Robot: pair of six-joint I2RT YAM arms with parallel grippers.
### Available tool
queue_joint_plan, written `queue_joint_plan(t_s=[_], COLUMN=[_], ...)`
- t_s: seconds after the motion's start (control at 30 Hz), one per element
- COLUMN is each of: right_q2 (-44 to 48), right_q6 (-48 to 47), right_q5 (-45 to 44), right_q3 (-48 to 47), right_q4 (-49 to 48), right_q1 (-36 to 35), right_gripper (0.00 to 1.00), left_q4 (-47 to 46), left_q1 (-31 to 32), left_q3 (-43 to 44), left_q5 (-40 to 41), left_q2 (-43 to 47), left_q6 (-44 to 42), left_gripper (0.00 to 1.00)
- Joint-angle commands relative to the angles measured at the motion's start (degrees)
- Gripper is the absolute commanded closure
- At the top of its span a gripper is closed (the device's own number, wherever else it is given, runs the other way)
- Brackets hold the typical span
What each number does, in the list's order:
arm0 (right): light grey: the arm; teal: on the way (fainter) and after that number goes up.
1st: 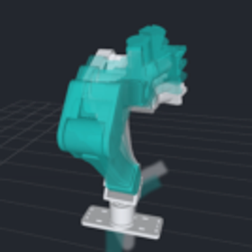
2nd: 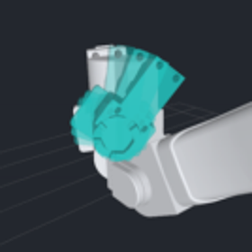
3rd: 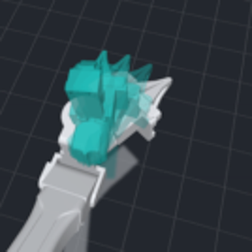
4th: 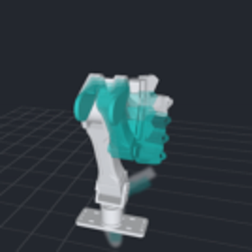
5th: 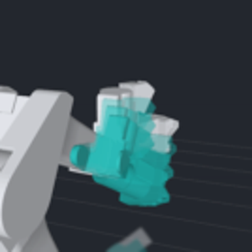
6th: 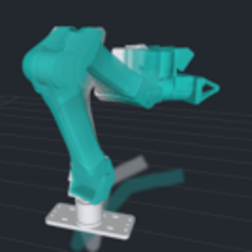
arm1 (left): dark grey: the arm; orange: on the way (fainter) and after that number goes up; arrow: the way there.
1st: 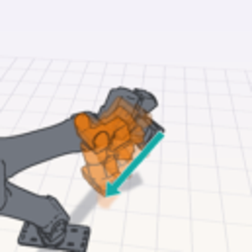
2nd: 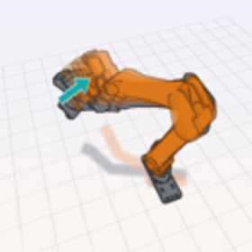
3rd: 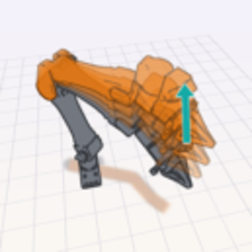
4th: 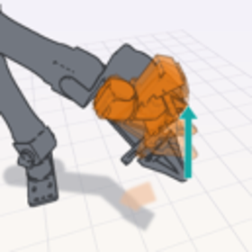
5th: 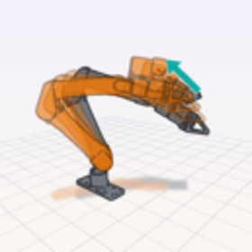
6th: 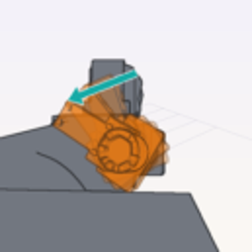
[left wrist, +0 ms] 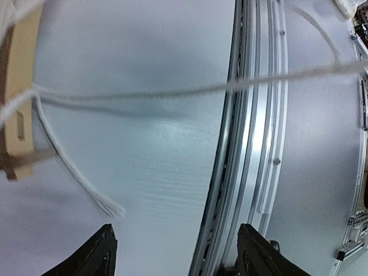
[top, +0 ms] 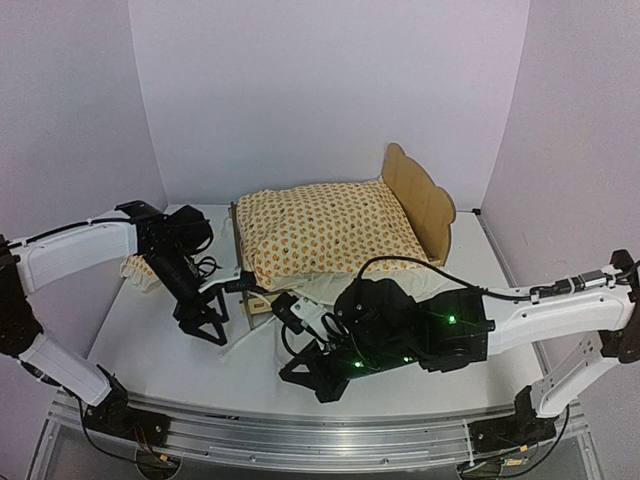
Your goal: Set up the pet bed
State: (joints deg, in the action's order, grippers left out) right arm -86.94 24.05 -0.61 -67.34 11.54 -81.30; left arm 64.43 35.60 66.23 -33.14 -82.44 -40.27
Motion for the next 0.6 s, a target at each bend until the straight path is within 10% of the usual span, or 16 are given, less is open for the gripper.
queue_joint_plan(t_s=[0.0, 0.57], right_q2=[3.04, 3.43], right_q6=[2.53, 4.74], right_q5=[-4.35, -8.26], right_q3=[5.96, 12.67], right_q4=[-6.57, -14.49], right_q1=[0.34, 1.32], right_gripper=[1.00, 1.00], left_q4=[-7.44, -35.34], left_q1=[0.02, 4.71], left_q3=[-10.23, -26.97], left_q5=[11.02, 22.07], left_q2=[6.40, -2.04], left_q6=[5.88, 13.43], left_gripper=[0.24, 0.24])
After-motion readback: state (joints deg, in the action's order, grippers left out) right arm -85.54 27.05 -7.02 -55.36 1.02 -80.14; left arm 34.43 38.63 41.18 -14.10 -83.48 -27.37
